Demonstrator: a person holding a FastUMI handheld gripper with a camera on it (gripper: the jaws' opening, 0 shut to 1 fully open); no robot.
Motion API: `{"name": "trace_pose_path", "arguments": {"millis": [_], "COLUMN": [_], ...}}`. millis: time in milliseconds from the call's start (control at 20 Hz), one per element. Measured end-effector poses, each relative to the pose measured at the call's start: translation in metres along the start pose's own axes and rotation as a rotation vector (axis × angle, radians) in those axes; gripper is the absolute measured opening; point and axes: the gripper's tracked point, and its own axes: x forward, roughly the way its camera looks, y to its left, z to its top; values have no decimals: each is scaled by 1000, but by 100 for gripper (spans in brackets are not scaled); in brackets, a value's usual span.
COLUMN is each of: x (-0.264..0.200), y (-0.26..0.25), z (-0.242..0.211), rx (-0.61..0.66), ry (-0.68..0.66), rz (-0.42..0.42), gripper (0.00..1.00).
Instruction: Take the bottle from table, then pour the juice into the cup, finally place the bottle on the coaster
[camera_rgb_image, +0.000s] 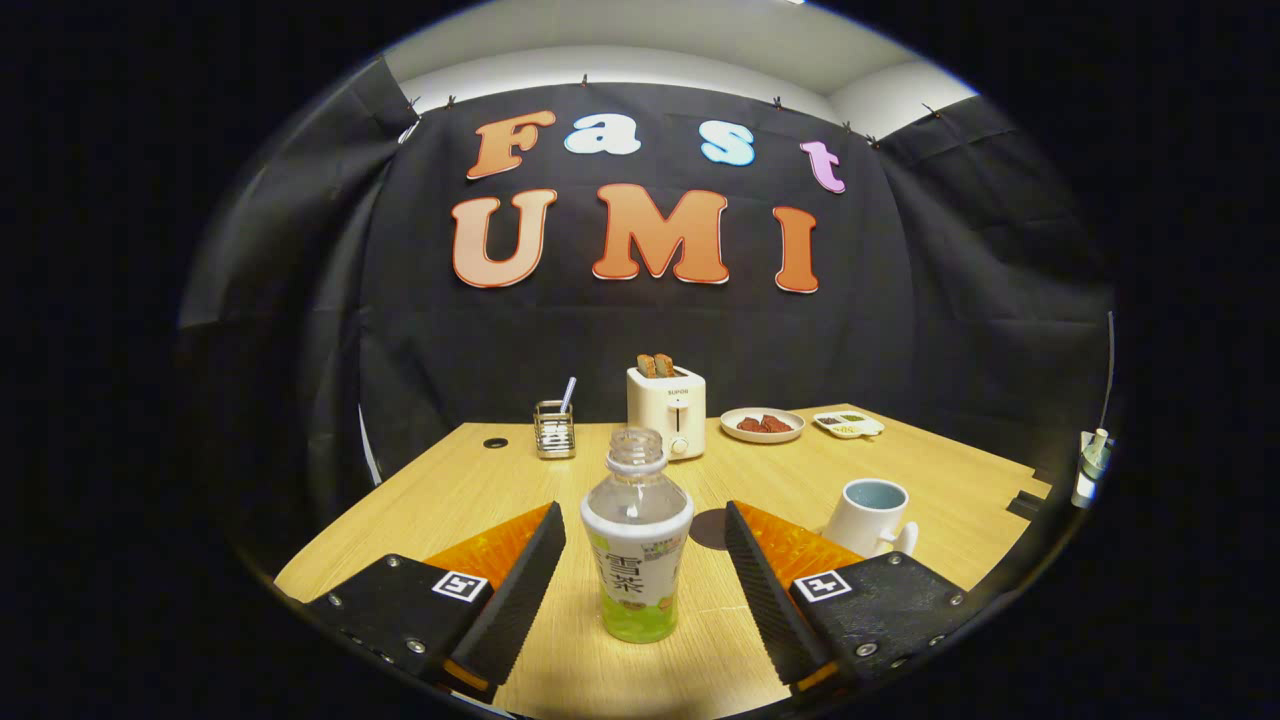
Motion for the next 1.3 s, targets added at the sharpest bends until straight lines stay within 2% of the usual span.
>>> {"name": "trace_pose_path", "arguments": {"millis": [550,750,850,900,1150,1300], "x": [34,40,42,44,45,47], "y": [1,4,12,12,23,27], "z": [-51,-63,-61,-61,-58,-53], "rx": [-6,-22,-9,-13,-60,-24], "ry": [78,109,107,108,111,114], "rz": [3,14,44,51,108,129], "gripper": [94,91,80,68,61,61]}}
